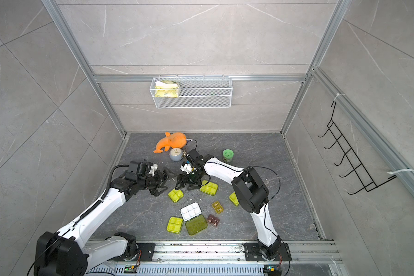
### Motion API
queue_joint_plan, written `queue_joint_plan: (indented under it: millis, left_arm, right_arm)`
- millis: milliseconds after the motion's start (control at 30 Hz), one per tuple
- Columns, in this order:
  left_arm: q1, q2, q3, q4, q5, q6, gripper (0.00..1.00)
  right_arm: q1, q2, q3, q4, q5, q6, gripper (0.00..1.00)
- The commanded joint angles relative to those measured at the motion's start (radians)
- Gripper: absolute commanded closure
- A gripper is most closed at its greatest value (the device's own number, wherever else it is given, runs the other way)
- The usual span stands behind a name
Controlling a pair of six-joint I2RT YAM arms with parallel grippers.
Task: Close pillboxes
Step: Close the lid on the pillbox.
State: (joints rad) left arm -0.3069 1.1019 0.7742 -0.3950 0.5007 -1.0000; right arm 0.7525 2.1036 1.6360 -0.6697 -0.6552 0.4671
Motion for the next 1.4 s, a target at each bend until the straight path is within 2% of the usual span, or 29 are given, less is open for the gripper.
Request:
queue_joint_plan:
  millis: [0, 267, 433, 833, 1133, 1367]
  left_arm:
    - [0.003, -0.066, -0.044, -0.02, -0.029, -0.035, 0.0]
    - [0.004, -0.159, -0.155, -0.021, -0.072, -0.112, 0.02]
    - [0.002, -0.164, -0.233, 0.046, -0.057, -0.158, 0.06]
    - [0.003, -0.056, -0.312, 0.185, -0.062, -0.2, 0.14]
    - [0.006, 0.077, -0.279, 0.237, -0.057, -0.157, 0.22]
    - [0.051, 0.105, -0.286, 0.242, -0.033, -0.124, 0.29]
  right_arm:
    - [0.002, 0.011, 0.044, -0.043, -0.019, -0.034, 0.21]
    - [0.002, 0.004, 0.046, -0.045, -0.026, -0.04, 0.21]
    - [0.002, -0.01, 0.02, -0.061, -0.033, -0.059, 0.21]
    - [0.002, -0.014, -0.054, -0.045, -0.05, -0.065, 0.25]
    - [0.002, 0.038, -0.019, -0.038, -0.05, -0.05, 0.33]
    - [-0.003, 0.098, 0.053, -0.042, -0.055, -0.033, 0.38]
